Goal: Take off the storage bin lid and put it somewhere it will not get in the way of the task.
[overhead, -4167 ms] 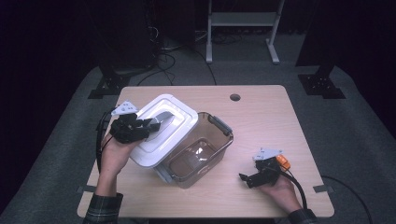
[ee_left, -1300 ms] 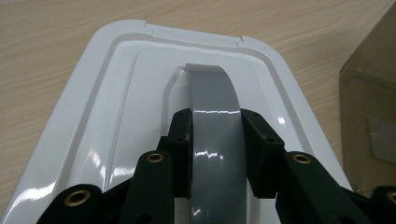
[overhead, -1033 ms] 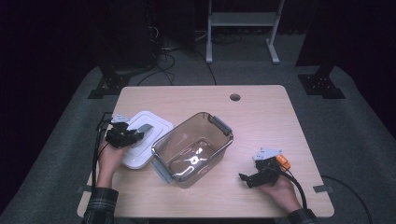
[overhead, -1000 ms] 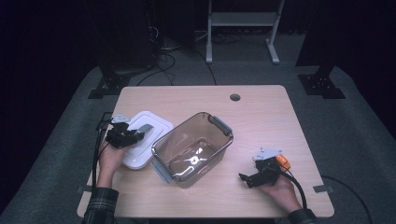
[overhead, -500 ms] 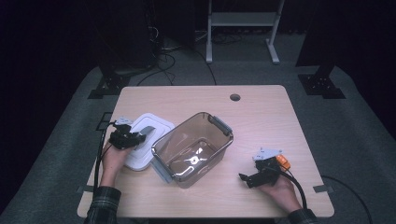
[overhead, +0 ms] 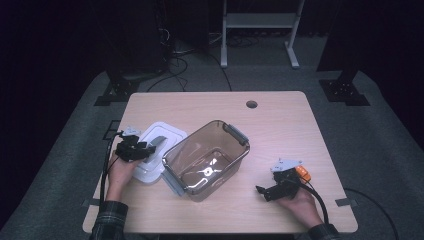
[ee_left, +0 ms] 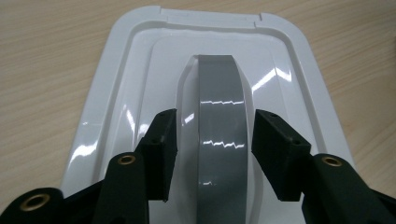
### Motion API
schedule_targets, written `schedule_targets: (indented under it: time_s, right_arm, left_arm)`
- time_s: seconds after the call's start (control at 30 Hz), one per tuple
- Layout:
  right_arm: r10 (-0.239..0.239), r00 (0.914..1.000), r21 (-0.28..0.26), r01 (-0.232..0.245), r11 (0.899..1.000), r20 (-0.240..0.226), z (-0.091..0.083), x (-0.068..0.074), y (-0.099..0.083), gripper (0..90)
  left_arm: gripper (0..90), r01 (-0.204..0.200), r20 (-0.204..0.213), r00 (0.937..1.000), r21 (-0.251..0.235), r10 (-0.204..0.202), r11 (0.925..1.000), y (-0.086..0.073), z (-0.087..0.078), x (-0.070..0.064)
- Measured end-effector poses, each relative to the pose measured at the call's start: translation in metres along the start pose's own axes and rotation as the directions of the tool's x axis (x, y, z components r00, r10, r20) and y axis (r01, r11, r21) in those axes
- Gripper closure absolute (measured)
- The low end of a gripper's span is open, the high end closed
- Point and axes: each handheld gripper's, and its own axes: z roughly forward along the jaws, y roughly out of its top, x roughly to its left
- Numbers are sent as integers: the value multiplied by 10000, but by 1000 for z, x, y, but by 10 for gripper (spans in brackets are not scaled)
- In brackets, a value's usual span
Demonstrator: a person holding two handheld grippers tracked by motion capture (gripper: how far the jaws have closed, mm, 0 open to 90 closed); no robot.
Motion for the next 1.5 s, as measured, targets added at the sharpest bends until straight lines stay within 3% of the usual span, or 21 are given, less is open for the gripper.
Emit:
schedule_targets:
  time_s: [0.1,0.3,0.4,0.73,1.07,1.5]
  right_arm:
    - [2,10000,-1,-2,10000,-1,0,0,0,0]
    - [-1,10000,1,1,10000,3,0,0,0,0]
    - [-3,10000,2,3,10000,2,0,0,0,0]
    - [0,10000,2,0,10000,3,0,0,0,0]
    - [3,10000,1,-3,10000,10,0,0,0,0]
    - [11,10000,3,-11,10000,13,0,0,0,0]
  left_arm:
    - [426,94,66,9999,-55,-94,9999,-2,-7,-1]
    - [286,-236,12,9997,329,236,9992,-5,-16,-7]
    - [243,-300,-113,9995,20,300,9995,-6,-25,-12]
    - [111,-525,-146,9985,-12,524,9986,-11,-44,-29]
    - [25,-928,-22,9957,146,929,9956,-23,-52,-44]
    - [0,-1521,363,9876,-183,1526,9882,-38,-67,-70]
